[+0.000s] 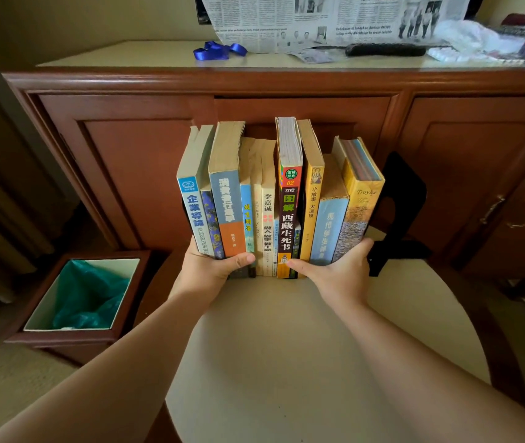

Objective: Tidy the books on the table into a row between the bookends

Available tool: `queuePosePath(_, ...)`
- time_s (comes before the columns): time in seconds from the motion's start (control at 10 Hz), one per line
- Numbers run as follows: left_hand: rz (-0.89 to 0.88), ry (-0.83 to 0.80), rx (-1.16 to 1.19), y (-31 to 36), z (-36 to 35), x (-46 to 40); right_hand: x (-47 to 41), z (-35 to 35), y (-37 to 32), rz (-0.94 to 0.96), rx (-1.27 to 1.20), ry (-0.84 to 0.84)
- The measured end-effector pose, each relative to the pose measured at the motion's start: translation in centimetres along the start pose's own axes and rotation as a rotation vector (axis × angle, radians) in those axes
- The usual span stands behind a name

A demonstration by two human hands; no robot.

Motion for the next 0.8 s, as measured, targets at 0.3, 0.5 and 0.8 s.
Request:
queuePosePath(0.3,0.033,-0.014,0.013,-0.9,0.4,-0.5,0.1,0.1,-0.1,-0.001,0.017,-0.021)
queuePosePath(0.5,0.130,0.040,-0.255,-0.7,1.6,0.4,0.7,0.6,-0.6,-0.040,0.119,-0.165)
queuePosePath(0.8,0.074,-0.069,-0.622,0.1,-0.2,9.3,6.6,1.3,2.7,0.029,0.452,-0.434)
Point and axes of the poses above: each hand's wrist, its own x-axis away from the middle knuckle, its own z-axis out of the back of the hand, y = z × x, the point moved 10 cm from there along -x, towards the middle knuckle, and after that the axes turned 12 degrees about x, right-handed, at the moved point
